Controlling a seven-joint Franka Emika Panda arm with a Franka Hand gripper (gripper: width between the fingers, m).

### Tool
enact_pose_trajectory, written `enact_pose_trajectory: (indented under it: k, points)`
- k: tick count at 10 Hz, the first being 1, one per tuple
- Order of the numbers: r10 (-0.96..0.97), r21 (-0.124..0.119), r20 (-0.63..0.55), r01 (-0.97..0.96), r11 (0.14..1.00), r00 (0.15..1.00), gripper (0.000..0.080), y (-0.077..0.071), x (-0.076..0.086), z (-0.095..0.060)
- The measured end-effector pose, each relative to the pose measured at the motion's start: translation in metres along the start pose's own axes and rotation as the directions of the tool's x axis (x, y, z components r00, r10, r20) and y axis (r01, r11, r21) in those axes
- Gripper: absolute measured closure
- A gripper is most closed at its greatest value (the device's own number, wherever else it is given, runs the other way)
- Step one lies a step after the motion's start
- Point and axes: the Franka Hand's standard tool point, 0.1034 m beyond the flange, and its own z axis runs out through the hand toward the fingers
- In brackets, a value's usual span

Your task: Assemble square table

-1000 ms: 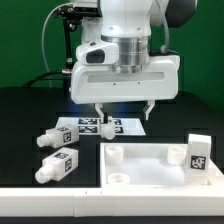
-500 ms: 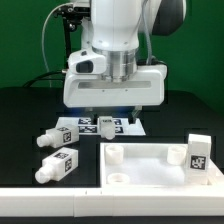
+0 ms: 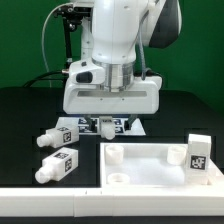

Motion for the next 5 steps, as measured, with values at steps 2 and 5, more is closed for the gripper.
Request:
enact_pose_trajectory:
  k: [2,5]
  points:
    - [-0.026,-0.001,0.000,0.026,1.000,1.000,0.0405,0.000,0.000,0.000]
    - [-0.262,-0.015,-0.047,0.261,0.965,0.964,0.0515,-0.029,0.010,-0.008]
